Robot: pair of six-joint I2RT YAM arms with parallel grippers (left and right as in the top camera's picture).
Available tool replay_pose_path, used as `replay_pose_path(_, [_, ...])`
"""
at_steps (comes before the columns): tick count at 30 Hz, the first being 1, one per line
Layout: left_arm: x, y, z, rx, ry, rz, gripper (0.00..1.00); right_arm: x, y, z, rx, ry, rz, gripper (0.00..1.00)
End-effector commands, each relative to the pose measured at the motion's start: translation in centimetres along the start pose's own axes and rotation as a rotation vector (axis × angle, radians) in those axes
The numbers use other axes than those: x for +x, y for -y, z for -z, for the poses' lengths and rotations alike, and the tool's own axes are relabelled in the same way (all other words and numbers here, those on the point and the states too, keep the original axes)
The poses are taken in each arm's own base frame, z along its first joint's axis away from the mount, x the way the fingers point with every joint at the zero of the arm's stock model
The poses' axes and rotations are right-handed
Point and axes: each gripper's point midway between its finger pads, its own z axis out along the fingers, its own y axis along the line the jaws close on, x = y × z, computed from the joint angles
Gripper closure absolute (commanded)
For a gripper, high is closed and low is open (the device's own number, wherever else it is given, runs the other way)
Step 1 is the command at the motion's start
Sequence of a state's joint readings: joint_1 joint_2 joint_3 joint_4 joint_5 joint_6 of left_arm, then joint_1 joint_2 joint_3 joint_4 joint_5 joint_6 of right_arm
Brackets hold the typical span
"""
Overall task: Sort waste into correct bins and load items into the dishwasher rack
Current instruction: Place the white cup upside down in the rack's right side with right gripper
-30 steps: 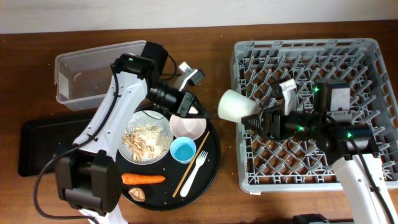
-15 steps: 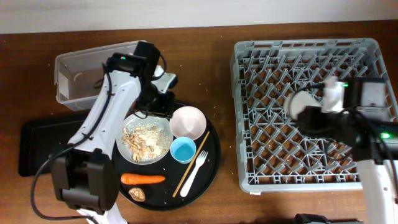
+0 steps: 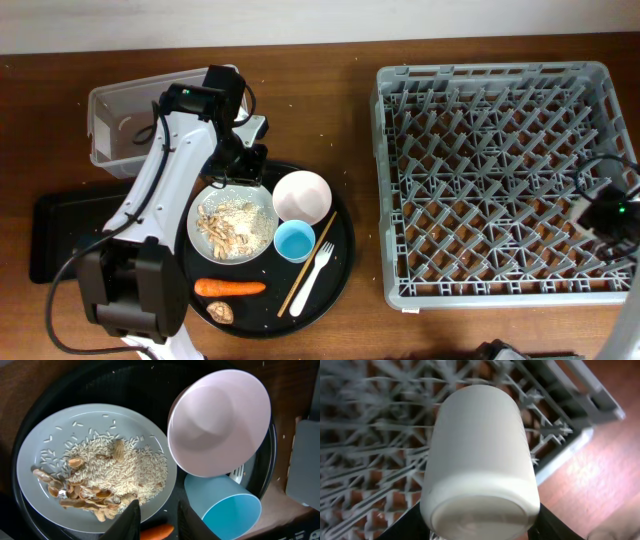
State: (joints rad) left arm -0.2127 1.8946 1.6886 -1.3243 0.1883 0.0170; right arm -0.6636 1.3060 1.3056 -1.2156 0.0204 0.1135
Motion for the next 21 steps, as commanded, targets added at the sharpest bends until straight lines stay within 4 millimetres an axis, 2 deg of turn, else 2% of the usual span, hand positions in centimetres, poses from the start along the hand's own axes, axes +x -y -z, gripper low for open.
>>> replay_pose_path(1, [-0.4,-0.2,0.9,-0.014,0.028,0.009,0.76,-0.6,2.5,-1.7,0.052,-0.051,-0.127,0.49])
replay_pose_path(7, [-0.4,-0.2,0.9,-0.014,0.030,0.009,0.76,-0.5,3.4,-4.2,0.068,-0.132,-0.166,0.48])
replay_pose_path(10, [-0.4,-0.2,0.9,-0.011,0.031,0.008,0.76,-0.4,3.4,-5.3,0.068,-0.165,-0.181,0.44])
replay_pose_path(11, [-0.4,-0.2,0.9,-0.010,0.031,0.008,0.76,-0.3,3.4,-5.5,0.068,-0.174,-0.181,0.39])
replay_pose_path(13, [-0.4,-0.2,0.9,-0.010,0.031,0.008,0.75,-0.3,3.1,-6.1,0.056,-0.191,-0.184,0.22])
replay_pose_path(14, [-0.4,-0.2,0.9,-0.010,0.031,0.008,0.76,-0.4,2.7,-6.3,0.029,-0.189,-0.187,0.02])
replay_pose_path(21, [-0.4,-0.2,0.9,-0.010,0.031,0.008,0.76,-0.6,0.1,-5.9,-0.120,-0.190,-0.195,0.02])
